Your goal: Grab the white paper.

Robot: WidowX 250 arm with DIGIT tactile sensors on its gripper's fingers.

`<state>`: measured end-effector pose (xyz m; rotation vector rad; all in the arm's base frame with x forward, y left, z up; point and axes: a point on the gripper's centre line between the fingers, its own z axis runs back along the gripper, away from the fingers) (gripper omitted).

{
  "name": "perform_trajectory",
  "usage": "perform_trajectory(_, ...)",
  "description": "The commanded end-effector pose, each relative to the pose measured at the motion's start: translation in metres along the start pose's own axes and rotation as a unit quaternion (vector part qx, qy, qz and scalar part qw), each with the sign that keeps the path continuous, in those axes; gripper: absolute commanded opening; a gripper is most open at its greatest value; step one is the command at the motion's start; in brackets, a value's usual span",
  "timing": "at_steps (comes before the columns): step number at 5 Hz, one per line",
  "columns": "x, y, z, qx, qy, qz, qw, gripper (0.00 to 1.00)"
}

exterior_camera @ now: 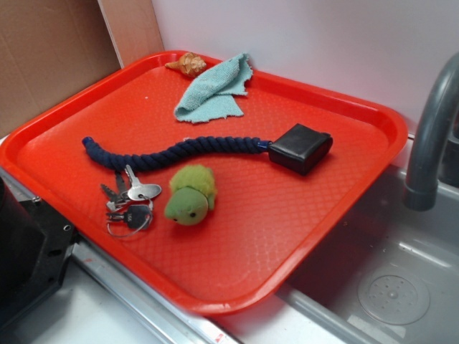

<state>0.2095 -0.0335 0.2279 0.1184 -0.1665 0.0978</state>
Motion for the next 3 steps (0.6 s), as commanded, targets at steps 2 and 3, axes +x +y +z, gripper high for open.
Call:
perform_trajectory(2, -0.0294, 0.0347, 0.0074, -0.074, 0.018, 0.017, 0.997, 0.0)
perform_trajectory(3, -0.029, 0.0381, 0.0062, -0.08, 0.026, 0.022, 0.996, 0.0)
